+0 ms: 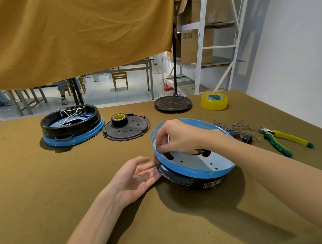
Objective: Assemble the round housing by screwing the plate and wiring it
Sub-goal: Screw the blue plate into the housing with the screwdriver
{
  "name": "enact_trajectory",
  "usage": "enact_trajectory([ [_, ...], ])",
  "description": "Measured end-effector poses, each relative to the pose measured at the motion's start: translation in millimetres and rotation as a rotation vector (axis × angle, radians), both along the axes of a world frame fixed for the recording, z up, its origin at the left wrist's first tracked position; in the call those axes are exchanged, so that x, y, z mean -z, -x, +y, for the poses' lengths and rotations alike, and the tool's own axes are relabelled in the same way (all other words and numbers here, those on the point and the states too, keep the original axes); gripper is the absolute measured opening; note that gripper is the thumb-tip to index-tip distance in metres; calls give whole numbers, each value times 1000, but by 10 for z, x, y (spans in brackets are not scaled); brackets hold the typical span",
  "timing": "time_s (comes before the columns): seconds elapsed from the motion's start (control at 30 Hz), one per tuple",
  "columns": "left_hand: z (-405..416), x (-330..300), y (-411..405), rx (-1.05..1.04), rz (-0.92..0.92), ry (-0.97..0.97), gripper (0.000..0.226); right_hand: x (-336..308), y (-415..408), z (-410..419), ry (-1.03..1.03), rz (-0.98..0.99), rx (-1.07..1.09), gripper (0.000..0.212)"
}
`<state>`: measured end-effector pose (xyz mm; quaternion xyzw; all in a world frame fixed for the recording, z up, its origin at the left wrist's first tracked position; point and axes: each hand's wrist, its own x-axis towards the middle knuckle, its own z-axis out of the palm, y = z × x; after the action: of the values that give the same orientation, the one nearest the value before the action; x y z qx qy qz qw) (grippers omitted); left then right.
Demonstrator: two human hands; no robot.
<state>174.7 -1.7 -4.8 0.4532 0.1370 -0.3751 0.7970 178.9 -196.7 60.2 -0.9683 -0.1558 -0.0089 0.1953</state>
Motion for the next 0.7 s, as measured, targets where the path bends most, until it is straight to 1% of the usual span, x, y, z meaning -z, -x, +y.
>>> enact_trajectory([
  [0.07,-6,2,-1,2,-6,-17,33,8,1,-1,-12,-24,14,12],
  [0.13,-12,1,3,0,-4,-21,32,-6,20,-16,-35,5,-5,5],
  [0.23,-16,2,15,2,-18,-34,32,11,47,1,-11,8,-26,7],
  [0.37,-14,0,24,4,-31,-33,33,16,52,49,20,-28,55,24],
  [0.4,-14,1,25,6,-31,-31,34,-2,68,36,7,-22,66,24],
  [0.47,-13,14,14,18,-48,-25,41,-47,129,-31,-46,-22,90,16],
  [0.5,-15,21,7,35,-71,-16,49,-62,171,-81,-64,-47,113,13],
  [0.6,-52,7,8,81,-145,2,73,-66,333,-297,-90,-175,231,10],
  [0.7,-124,-27,14,61,-219,-106,79,-40,547,-623,-198,-327,407,9],
])
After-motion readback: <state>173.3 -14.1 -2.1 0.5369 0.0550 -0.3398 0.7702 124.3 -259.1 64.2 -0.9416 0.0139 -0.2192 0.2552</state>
